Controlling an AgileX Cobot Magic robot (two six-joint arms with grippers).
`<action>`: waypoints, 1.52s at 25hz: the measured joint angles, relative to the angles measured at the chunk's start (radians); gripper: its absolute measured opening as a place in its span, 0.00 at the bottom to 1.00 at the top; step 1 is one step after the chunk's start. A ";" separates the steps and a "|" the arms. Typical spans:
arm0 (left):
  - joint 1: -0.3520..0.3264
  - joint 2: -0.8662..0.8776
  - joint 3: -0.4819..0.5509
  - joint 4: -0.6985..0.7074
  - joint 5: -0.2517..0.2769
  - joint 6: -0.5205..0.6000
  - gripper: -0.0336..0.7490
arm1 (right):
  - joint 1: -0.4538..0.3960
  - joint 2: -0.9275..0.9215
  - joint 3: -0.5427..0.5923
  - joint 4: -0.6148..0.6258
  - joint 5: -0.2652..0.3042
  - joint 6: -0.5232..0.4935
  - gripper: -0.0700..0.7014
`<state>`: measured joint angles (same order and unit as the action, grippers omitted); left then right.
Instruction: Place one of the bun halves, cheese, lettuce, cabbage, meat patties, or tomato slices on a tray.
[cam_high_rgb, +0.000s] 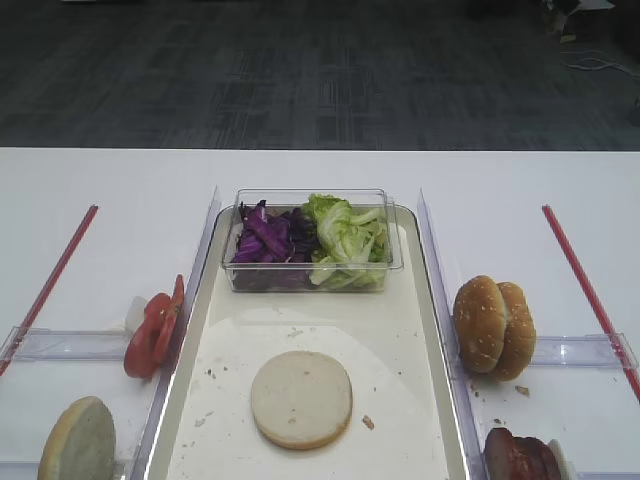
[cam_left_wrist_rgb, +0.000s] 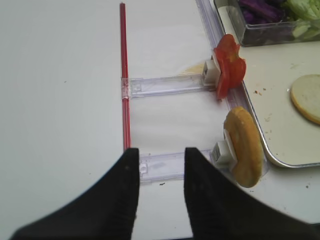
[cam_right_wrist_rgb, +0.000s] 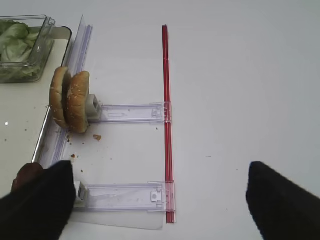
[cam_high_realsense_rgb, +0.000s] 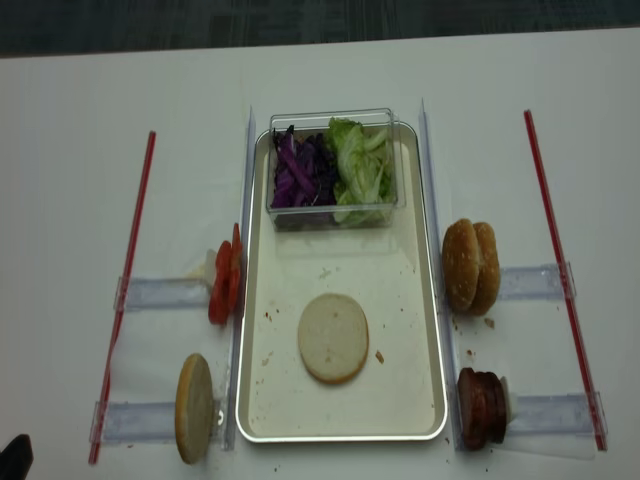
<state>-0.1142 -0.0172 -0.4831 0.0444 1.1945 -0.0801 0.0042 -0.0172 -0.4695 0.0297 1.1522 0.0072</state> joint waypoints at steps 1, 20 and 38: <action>0.000 0.000 0.000 0.000 -0.002 0.002 0.31 | 0.000 0.000 0.000 0.000 0.000 0.000 0.99; 0.000 -0.002 0.002 0.000 -0.005 0.006 0.74 | 0.000 0.000 0.000 0.000 0.000 0.000 0.99; 0.000 -0.002 0.002 0.000 -0.005 0.008 0.71 | 0.000 0.000 0.000 0.000 0.000 0.000 0.99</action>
<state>-0.1142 -0.0187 -0.4816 0.0444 1.1899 -0.0724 0.0042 -0.0172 -0.4695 0.0297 1.1522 0.0072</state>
